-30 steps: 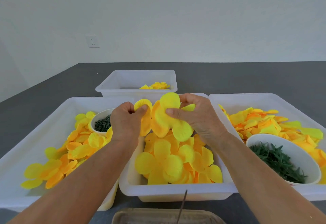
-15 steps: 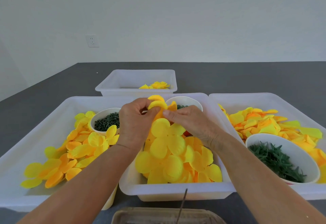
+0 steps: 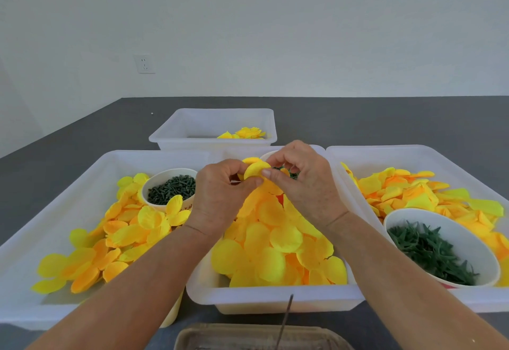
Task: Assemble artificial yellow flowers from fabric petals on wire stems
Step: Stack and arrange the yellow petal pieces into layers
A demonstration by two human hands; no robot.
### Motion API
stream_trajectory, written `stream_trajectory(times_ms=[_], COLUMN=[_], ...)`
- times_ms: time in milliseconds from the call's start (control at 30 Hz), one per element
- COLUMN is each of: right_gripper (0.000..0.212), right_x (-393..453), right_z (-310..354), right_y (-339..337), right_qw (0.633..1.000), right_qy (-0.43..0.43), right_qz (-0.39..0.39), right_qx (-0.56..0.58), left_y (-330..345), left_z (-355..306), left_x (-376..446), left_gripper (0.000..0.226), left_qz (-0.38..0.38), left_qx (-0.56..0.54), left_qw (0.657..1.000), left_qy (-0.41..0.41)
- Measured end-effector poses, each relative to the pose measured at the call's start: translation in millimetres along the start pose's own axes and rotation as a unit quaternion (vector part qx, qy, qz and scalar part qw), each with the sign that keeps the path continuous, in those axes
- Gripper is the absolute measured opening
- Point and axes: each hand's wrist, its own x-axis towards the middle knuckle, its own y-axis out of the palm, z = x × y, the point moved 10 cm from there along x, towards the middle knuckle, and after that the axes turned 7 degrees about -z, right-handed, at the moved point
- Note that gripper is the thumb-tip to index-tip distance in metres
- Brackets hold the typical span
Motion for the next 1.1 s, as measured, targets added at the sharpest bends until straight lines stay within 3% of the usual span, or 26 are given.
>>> stream_trajectory(times_ms=[167,267,333,500,600,767,867,967,1033,1100], right_gripper=[0.011,0.007,0.016,0.028,0.03,0.033,0.029,0.025,0.023,0.016], right_x=[-0.6,-1.3,-2.8,-5.5,-7.7,-8.2,-16.4,-22.8,-19.3,-13.0], right_z=[-2.3,-15.3,-26.8,-48.6,-53.9,-54.6,-60.9,-58.3,-55.0,-49.5], right_y=[2.3,9.9,12.8,4.9,8.5,7.3,13.5,22.5,20.0,14.1], right_qw=[0.999,0.995,0.988,0.964,0.962,0.966,0.928,0.849,0.846,0.878], right_qy=[0.026,0.079,0.13,0.227,0.238,0.235,0.32,0.396,0.384,0.331], right_qz=[0.015,0.057,0.075,0.023,0.028,0.011,0.024,0.028,0.019,0.008], right_qx=[-0.009,-0.008,0.034,0.135,0.129,0.104,0.19,0.349,0.369,0.347], left_y=[11.3,15.3,16.1,8.8,16.3,25.3,23.4,19.9,17.1,14.4], left_z=[0.0,-2.0,-1.9,9.9,10.2,4.2,7.5,12.4,15.0,21.4], left_x=[-4.9,-7.8,-7.6,-2.7,-6.3,-13.2,-12.7,-11.7,-10.9,-8.8], left_gripper=[0.017,0.028,0.034,0.016,0.022,0.008,0.008,0.04,0.046,0.042], left_qz=[0.054,0.086,0.093,0.045,0.08,0.136,0.115,0.088,0.071,0.048], left_qx=[-0.083,-0.145,-0.155,-0.141,-0.112,-0.127,-0.142,-0.168,-0.182,-0.189], left_qw=[0.995,0.985,0.982,0.985,0.986,0.978,0.975,0.969,0.964,0.961], left_qy=[-0.024,-0.042,-0.049,-0.092,-0.091,-0.097,-0.125,-0.162,-0.181,-0.198])
